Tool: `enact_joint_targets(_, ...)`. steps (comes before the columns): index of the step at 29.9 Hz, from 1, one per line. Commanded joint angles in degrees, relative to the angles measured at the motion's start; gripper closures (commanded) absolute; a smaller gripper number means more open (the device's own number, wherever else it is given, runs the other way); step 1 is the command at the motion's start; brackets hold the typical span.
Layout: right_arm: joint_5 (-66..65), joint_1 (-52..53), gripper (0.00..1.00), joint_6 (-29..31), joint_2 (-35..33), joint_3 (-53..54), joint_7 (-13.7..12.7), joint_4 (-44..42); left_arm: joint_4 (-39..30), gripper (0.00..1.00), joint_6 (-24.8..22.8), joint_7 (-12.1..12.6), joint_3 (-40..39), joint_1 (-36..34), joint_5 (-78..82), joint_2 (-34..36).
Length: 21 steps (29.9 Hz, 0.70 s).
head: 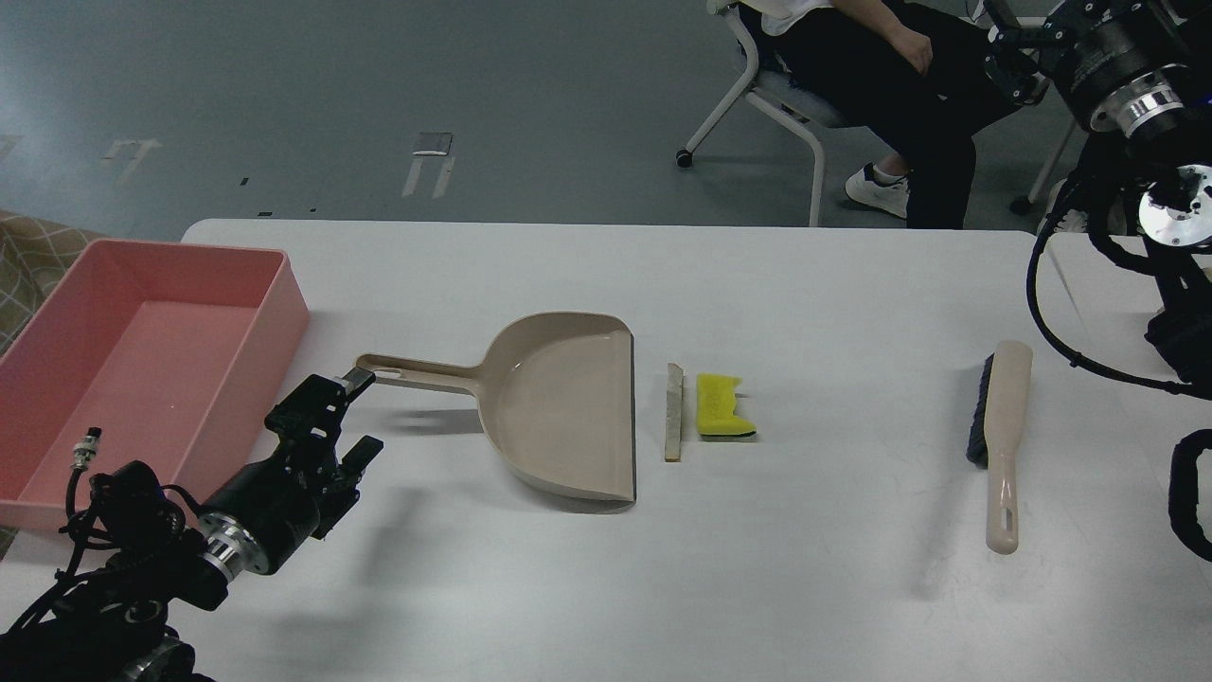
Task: Sweep and dump garbage into bin
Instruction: 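Move the left gripper to the beige dustpan handle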
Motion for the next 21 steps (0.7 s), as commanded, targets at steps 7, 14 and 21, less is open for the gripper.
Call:
enact_joint_targets(7, 0.0, -0.61, 0.0, -1.12, -0.49, 0.0, 0.0, 0.0, 0.51, 0.1, 4.63, -0.9, -0.06, -0.96, 0.2, -6.03)
enact_joint_targets(14, 0.0, -0.7, 0.0, -1.65, -1.11, 0.0, 0.0, 0.0, 0.69, 0.1, 11.1, -2.4, 0.47, -1.05, 0.11, -8.76)
enact_joint_targets(21, 0.0, -0.87, 0.0, -1.82, -1.28, 0.0, 0.09, 0.0, 4.55, 0.04, 11.1, -2.31, 0.64, -1.05, 0.11, -11.66)
